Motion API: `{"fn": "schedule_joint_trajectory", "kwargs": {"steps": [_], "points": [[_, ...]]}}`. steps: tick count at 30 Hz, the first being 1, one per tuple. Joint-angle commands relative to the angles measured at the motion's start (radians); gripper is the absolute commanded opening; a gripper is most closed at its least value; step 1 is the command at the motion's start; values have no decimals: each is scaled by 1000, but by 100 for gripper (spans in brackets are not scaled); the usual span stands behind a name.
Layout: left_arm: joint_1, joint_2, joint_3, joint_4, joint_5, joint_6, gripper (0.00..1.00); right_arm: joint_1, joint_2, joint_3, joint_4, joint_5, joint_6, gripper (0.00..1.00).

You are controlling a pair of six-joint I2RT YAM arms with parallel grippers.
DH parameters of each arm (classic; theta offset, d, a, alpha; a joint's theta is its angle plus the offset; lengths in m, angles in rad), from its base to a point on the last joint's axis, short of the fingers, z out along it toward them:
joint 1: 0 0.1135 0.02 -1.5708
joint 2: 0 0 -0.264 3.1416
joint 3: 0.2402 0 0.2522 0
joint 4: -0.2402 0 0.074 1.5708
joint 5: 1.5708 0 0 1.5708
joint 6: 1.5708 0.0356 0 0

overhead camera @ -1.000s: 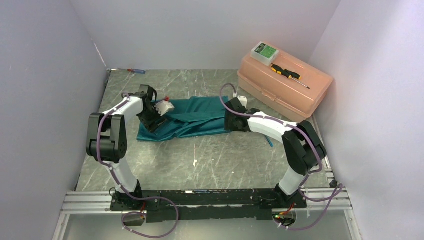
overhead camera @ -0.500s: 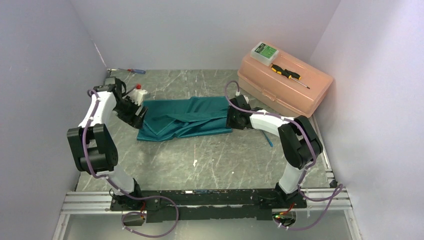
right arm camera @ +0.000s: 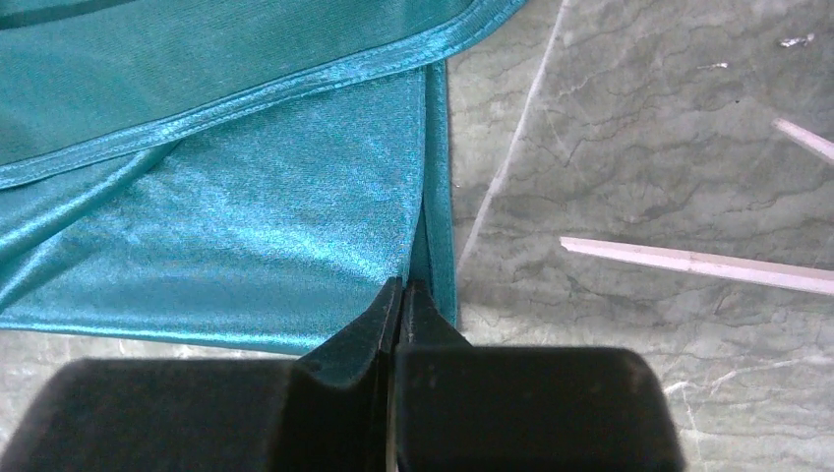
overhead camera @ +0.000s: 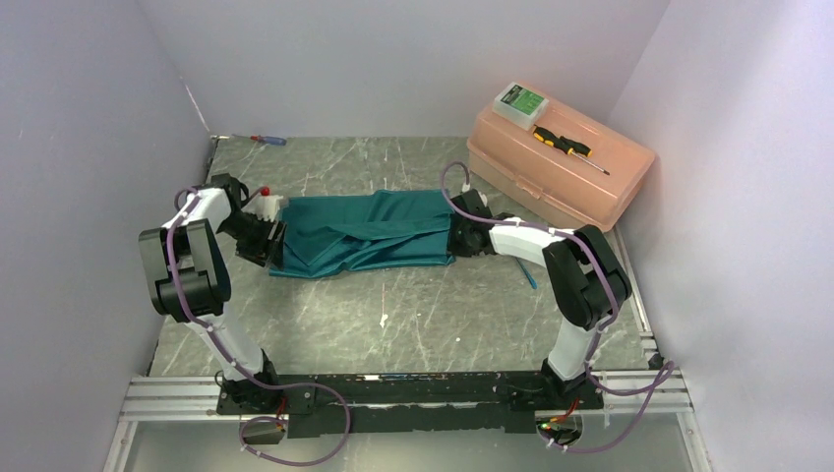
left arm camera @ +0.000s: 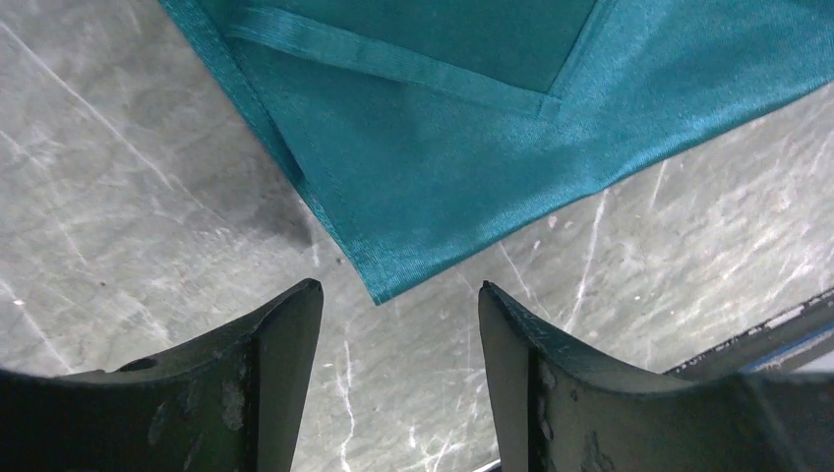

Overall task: Fold the napkin into a case and place the utensils inside
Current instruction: Smooth out the rectangle-folded napkin at the center of the board.

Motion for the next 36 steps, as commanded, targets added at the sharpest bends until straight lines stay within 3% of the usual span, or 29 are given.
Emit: {"fn": "schedule_joint_trajectory", "kwargs": {"steps": [1,13,23,31,33,36], "points": [[3,2,-11,67,-21,-53,65,-8,-37,-16,0,37,2,0],[11,57,-58,153,-55,-67,57,-9,-61,-45,-6,5,-1,0],[29,63,-25,130,39,-66,37,-10,-59,-39,-12,-8,-8,0],[31,37,-19,64,111,-62,37,-9,-53,-26,-15,-12,-11,0],[31,28,-20,58,103,-56,31,-9,-51,-18,-19,-12,-11,0],[31,24,-26,79,36,-62,5,-10,-52,-10,-25,-10,-14,0]]}}
